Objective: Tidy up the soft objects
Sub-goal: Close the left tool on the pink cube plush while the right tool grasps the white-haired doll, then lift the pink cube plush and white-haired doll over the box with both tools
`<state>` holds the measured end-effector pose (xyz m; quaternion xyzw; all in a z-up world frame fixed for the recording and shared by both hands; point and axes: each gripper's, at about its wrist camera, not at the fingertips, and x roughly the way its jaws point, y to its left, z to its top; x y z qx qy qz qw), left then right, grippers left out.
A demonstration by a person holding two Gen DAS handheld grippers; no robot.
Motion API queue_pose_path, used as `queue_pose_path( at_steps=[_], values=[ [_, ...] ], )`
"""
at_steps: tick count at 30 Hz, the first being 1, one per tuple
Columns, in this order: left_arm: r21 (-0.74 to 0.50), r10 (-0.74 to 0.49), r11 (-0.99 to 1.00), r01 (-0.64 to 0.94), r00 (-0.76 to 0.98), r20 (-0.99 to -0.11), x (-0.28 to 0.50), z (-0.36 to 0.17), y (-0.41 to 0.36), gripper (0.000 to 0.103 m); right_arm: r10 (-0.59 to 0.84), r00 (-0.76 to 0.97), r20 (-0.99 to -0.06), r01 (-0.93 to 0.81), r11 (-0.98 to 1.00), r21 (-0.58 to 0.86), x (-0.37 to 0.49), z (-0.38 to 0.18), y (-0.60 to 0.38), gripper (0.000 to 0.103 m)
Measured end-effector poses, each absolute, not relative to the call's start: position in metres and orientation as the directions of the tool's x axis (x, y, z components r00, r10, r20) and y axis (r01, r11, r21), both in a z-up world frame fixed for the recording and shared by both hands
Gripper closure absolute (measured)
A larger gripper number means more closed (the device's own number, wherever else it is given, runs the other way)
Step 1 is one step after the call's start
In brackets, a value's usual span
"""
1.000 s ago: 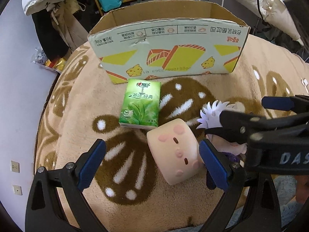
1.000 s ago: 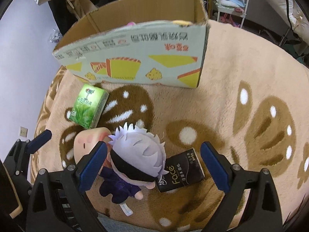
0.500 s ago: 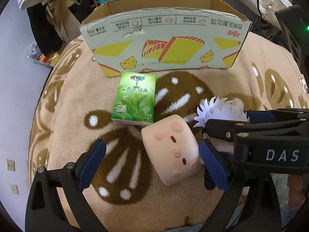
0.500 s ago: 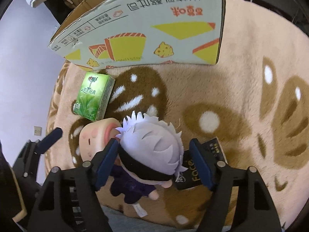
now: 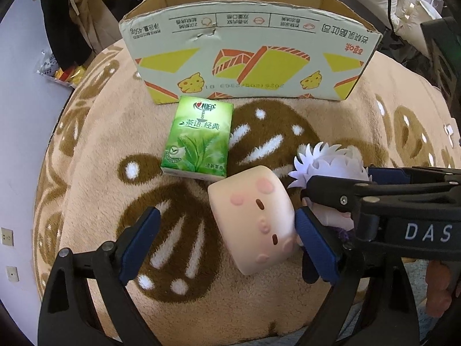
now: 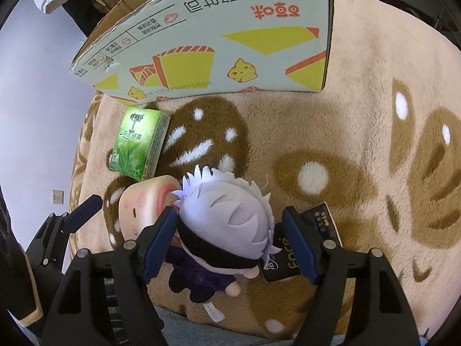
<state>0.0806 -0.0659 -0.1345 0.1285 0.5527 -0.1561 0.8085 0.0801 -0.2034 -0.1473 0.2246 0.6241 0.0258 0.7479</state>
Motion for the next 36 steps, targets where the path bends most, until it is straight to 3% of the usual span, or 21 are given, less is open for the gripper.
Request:
queue_pose_path(
  at_steps=[9, 15, 18, 23, 29, 36],
  values=[
    [0.038, -0.103, 0.918, 0.395, 0.329, -0.939, 0.080, -0.138, -0.067, 0.012, 0.316, 0.214, -0.924, 0.225, 0.905, 0.362, 0.084, -0.149, -0.195, 0.029],
    [0.014, -0.119, 0.918, 0.396, 0.309, -0.944, 0.081, -0.140, -0.067, 0.020, 0.334, 0.218, -0.917, 0.210, 0.902, 0.378, 0.085, -0.150, -0.192, 0.036],
    [-0.003, -0.134, 0.918, 0.397, 0.303, -0.944, 0.081, -0.140, -0.068, 0.029, 0.333, 0.220, -0.917, 0.208, 0.902, 0.378, 0.085, -0.150, -0.191, 0.037],
    [-0.044, -0.175, 0.908, 0.416, 0.283, -0.943, 0.078, -0.138, -0.070, 0.056, 0.319, 0.221, -0.922, 0.190, 0.913, 0.361, 0.087, -0.149, -0.189, 0.038],
    [-0.050, -0.185, 0.906, 0.421, 0.285, -0.940, 0.075, -0.137, -0.072, 0.068, 0.306, 0.226, -0.925, 0.172, 0.922, 0.347, 0.087, -0.147, -0.187, 0.038],
    [-0.049, -0.187, 0.913, 0.406, 0.307, -0.933, 0.073, -0.130, -0.066, 0.072, 0.242, 0.305, -0.921, 0.142, 0.945, 0.295, 0.086, -0.129, -0.188, 0.039]
  ],
)
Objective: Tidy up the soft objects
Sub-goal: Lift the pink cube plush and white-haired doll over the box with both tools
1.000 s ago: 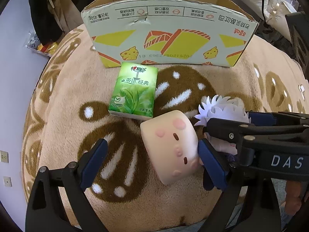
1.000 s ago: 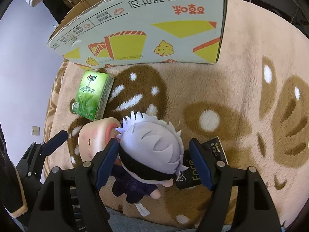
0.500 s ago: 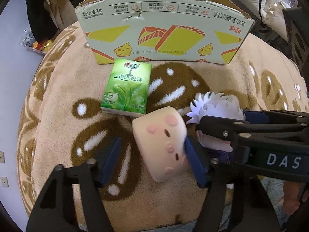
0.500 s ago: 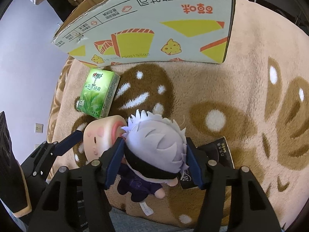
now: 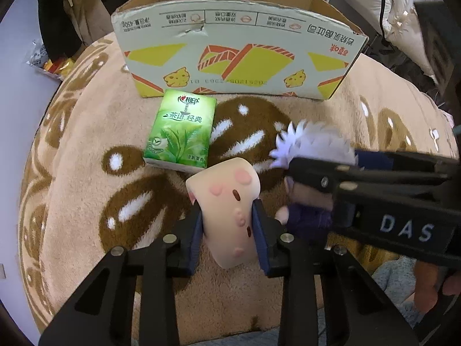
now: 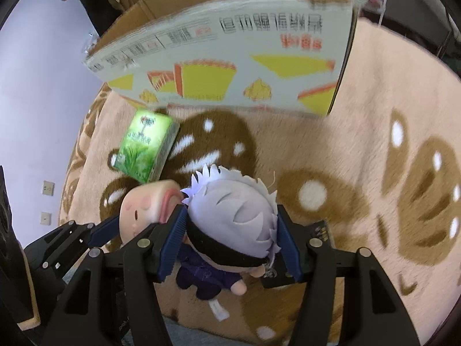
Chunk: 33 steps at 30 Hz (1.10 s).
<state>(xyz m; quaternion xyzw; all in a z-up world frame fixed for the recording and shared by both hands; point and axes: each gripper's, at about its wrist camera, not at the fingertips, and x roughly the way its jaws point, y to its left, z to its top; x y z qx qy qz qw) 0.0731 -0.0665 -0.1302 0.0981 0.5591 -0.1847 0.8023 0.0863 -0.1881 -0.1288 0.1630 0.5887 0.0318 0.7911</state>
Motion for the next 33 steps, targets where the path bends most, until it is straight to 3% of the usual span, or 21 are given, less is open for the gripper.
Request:
queue_pose_path(
  at_steps=[13, 33],
  values=[
    [0.043, -0.171, 0.918, 0.395, 0.489, -0.856, 0.054, -0.097, -0.062, 0.072, 0.160, 0.523, -0.837, 0.083, 0.968, 0.237, 0.081, -0.081, -0.189, 0.039],
    [0.172, -0.178, 0.936, 0.307, 0.835, -0.521, 0.032, -0.016, -0.053, 0.072, -0.026, 0.841, -0.540, 0.134, 0.978, 0.161, 0.051, 0.007, -0.201, 0.039]
  ],
)
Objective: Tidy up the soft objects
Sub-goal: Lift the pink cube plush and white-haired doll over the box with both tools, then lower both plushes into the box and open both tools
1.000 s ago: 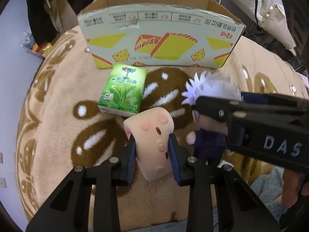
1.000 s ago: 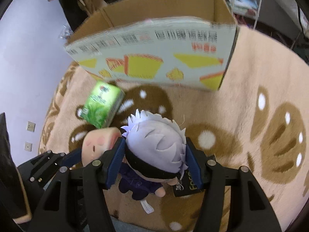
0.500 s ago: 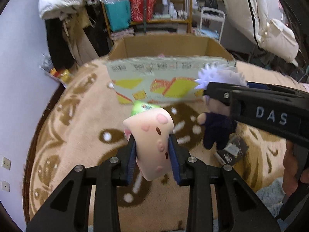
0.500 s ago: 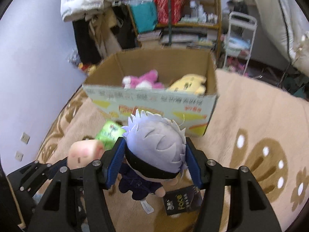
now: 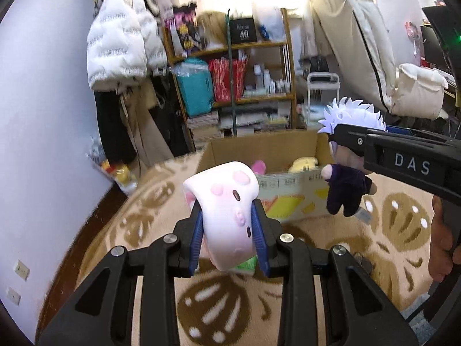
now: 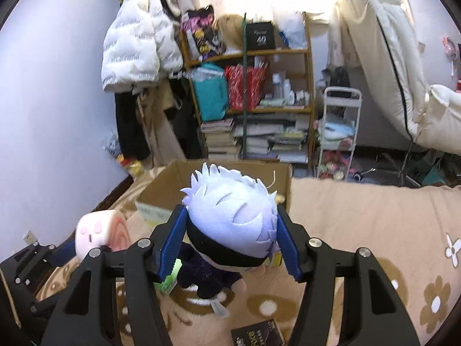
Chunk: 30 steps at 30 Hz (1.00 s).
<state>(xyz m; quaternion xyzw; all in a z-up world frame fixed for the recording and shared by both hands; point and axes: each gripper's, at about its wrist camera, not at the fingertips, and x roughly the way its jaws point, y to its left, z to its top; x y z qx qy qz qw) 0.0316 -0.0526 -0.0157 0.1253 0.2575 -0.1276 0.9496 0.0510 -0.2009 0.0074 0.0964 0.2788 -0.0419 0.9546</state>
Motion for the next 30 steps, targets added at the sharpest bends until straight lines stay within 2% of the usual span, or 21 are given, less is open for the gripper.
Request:
queue_pose_path(
  at_steps=[5, 13, 21, 30],
  values=[
    [0.216, -0.191, 0.926, 0.309, 0.878, -0.438, 0.027, 0.005, -0.055, 0.072, -0.084, 0.874, -0.478, 0.159, 0.980, 0.119, 0.050, 0.032, -0.209, 0.039],
    [0.211, -0.196, 0.936, 0.280, 0.917, -0.349, 0.041, 0.043, -0.055, 0.072, -0.115, 0.904, -0.412, 0.150, 0.987, 0.055, 0.060, 0.061, -0.209, 0.039],
    [0.161, -0.213, 0.948, 0.275, 0.922, -0.323, 0.074, 0.064, -0.060, 0.072, -0.119, 0.934, -0.337, 0.144, 0.988, 0.051, 0.067, 0.072, -0.207, 0.039],
    [0.161, -0.219, 0.946, 0.283, 0.919, -0.329, 0.096, 0.055, -0.070, 0.071, -0.141, 0.933, -0.330, 0.158, 0.987, 0.024, 0.083, 0.067, -0.211, 0.039]
  ],
)
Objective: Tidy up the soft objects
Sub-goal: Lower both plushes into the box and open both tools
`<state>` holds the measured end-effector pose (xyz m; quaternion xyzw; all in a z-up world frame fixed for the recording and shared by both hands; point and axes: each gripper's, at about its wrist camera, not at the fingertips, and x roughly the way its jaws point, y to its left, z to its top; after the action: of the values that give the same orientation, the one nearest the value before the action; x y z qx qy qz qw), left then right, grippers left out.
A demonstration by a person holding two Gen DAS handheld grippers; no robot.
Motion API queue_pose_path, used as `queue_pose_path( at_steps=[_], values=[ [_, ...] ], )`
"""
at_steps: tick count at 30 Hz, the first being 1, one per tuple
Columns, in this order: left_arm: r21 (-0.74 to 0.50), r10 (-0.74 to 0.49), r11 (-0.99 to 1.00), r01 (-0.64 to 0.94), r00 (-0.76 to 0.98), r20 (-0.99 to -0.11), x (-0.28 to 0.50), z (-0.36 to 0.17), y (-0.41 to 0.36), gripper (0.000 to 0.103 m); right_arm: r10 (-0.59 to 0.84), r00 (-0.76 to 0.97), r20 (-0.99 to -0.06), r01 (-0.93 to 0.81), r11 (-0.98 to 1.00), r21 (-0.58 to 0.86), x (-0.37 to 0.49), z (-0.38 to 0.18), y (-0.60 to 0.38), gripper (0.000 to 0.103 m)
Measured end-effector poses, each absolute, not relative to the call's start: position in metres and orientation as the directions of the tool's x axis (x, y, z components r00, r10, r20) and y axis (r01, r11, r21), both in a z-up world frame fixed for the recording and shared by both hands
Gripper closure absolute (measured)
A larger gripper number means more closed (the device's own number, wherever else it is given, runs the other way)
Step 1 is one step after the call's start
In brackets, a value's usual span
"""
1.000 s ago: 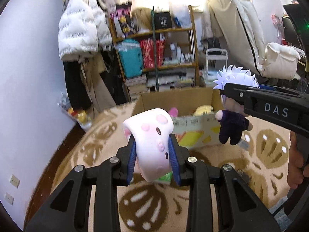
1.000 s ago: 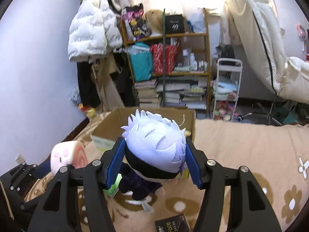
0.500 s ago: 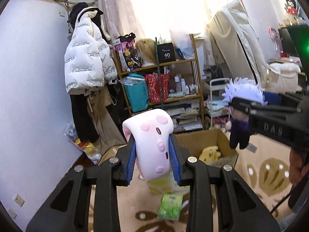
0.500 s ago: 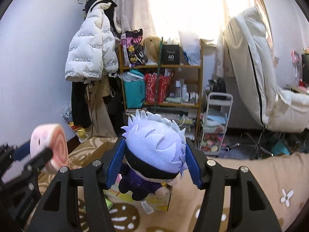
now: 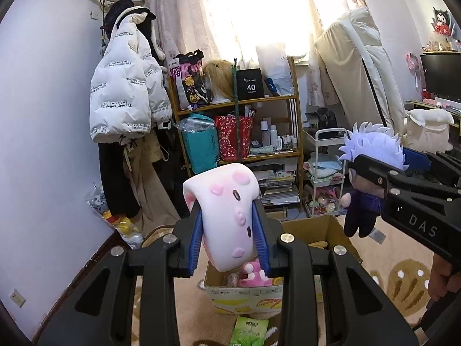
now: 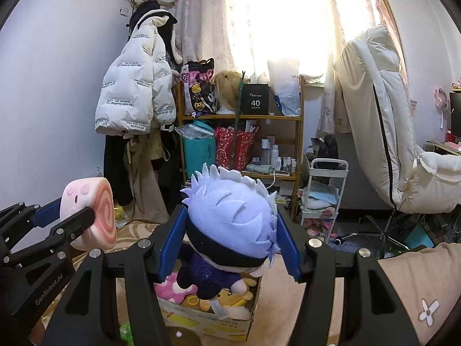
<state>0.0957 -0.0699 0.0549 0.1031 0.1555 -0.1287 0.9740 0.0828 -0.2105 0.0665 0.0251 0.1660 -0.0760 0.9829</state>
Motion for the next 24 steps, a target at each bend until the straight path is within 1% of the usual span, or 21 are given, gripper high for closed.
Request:
queue_pose_path(
  at_steps=[7, 11, 16, 19, 24],
  values=[
    [0.185, -0.207, 0.940, 0.287, 0.910, -0.360, 0.120, 0.029, -0.081, 0.071, -0.144, 0.925, -0.352, 0.168, 0.985, 0.039, 0.098, 0.046, -0.220, 0.039],
    [0.158, -0.208, 0.943, 0.294, 0.887, -0.411, 0.137, 0.008, -0.086, 0.071, -0.119, 0.909, -0.400, 0.164, 0.983, 0.080, 0.111, 0.028, -0.230, 0.039],
    [0.162, -0.217, 0.933, 0.321, 0.862, -0.458, 0.148, -0.013, -0.092, 0.071, -0.110, 0.879, -0.464, 0.185, 0.975, 0.121, 0.125, 0.005, -0.243, 0.039],
    [0.134, -0.240, 0.928, 0.348, 0.832, -0.501, 0.156, -0.023, -0.092, 0.070, -0.093, 0.869, -0.486, 0.181, 0.974, 0.137, 0.130, -0.004, -0.246, 0.039],
    [0.113, -0.242, 0.930, 0.350, 0.813, -0.529, 0.163, -0.033, -0.091, 0.069, -0.065, 0.853, -0.518, 0.154, 0.980, 0.130, 0.137, -0.016, -0.242, 0.038]
  ],
)
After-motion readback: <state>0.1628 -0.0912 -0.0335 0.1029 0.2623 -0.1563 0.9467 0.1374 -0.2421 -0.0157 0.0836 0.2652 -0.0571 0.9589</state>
